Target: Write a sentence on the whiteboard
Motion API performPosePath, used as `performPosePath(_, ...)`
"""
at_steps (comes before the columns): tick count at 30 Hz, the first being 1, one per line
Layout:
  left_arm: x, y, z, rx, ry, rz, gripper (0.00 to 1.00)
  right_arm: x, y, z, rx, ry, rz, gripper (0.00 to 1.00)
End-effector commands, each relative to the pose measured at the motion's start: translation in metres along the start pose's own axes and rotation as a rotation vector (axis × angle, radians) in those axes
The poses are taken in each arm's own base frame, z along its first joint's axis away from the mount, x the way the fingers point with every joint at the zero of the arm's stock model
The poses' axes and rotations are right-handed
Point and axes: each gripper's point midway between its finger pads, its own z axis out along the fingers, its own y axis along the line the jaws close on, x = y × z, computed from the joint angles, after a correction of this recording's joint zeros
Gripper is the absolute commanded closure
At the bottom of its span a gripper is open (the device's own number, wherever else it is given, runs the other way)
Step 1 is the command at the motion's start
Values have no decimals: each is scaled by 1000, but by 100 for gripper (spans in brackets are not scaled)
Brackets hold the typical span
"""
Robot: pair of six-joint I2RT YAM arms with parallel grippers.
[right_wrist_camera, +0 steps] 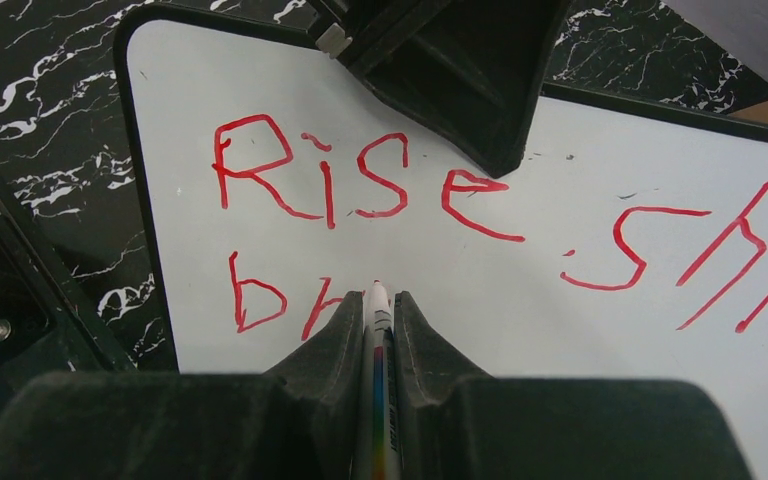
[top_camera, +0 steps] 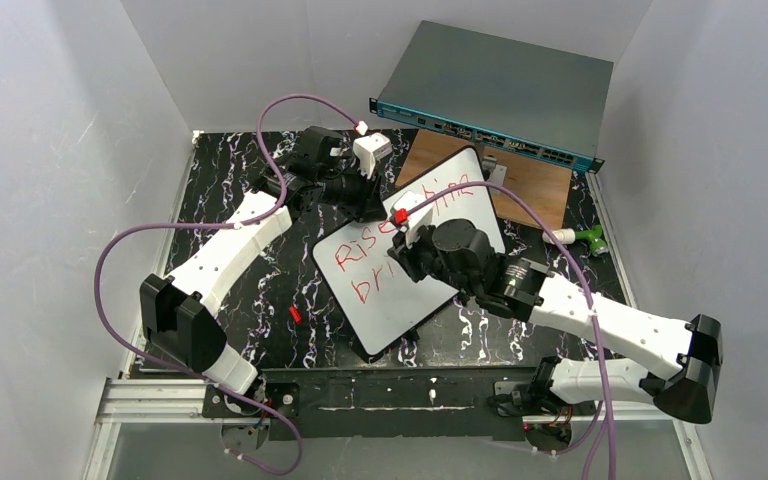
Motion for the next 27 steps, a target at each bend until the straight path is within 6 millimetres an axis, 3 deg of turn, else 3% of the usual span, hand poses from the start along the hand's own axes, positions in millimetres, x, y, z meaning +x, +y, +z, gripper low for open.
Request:
performPosePath(1,-10,-8,-9,5,-24,65,100,-37,-2,3,15,-92,16,99)
performPosePath(10,-7,-8,-9,8,-18,65,100,-32,-6,15,30,-74,-1,99)
performPosePath(27,-6,-7,-6,13,-13,59,100,0,-21,27,82,9,-10,99)
